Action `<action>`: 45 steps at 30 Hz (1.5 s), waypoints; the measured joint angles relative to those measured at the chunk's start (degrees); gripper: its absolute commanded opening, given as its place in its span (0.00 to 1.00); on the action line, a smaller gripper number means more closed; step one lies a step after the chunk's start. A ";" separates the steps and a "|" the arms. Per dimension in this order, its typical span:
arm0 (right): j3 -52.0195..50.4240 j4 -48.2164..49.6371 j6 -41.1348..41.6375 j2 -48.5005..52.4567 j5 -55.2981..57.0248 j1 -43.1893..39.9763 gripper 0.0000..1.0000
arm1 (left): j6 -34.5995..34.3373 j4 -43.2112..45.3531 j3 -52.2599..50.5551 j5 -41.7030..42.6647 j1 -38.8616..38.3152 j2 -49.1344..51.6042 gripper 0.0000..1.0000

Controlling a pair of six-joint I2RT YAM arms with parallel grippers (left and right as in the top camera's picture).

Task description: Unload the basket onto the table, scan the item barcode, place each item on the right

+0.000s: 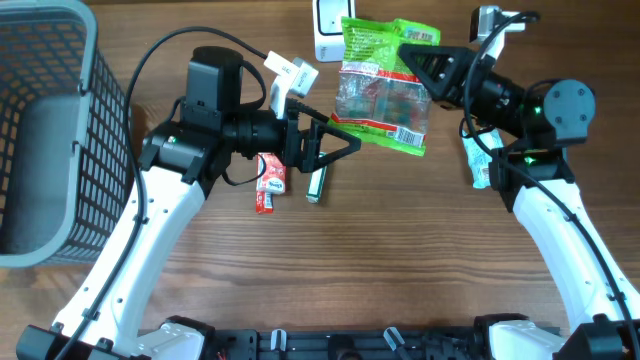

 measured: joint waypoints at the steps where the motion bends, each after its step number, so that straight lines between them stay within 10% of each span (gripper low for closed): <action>1: 0.02 -1.73 -0.42 -0.02 0.15 0.00 0.04 | -0.02 -0.13 0.00 -0.17 0.00 0.00 1.00; 9: 0.35 -38.12 -14.49 1.60 12.85 0.00 0.04 | -0.22 -7.43 0.00 -9.44 0.00 0.00 1.00; 20: -4.11 -43.71 -15.10 12.17 36.54 6.10 0.04 | -0.22 -9.99 0.00 -15.47 0.00 0.00 1.00; 23: -5.16 -43.93 -14.75 13.62 41.24 8.37 0.20 | -0.22 -10.12 0.00 -15.72 0.00 0.00 1.00; 26: -5.33 -44.78 -14.23 13.84 43.95 9.46 0.65 | -0.22 -10.14 0.00 -16.04 0.00 0.00 1.00; 38: -5.31 -55.91 -32.92 12.90 44.54 8.04 1.00 | -0.24 -9.20 -0.98 -17.22 0.00 0.00 1.00; 41: -5.14 -57.86 -39.06 9.20 42.80 6.56 0.99 | -1.99 -8.52 -0.98 -17.75 -0.04 0.00 0.72; 43: -5.14 -59.34 -42.99 5.38 42.05 5.55 0.92 | -4.57 -8.31 -1.03 -18.71 -0.28 0.28 0.08; 45: -4.98 -59.95 -47.12 1.66 41.53 4.46 0.77 | -6.54 -7.63 -1.20 -19.80 -1.01 1.25 0.04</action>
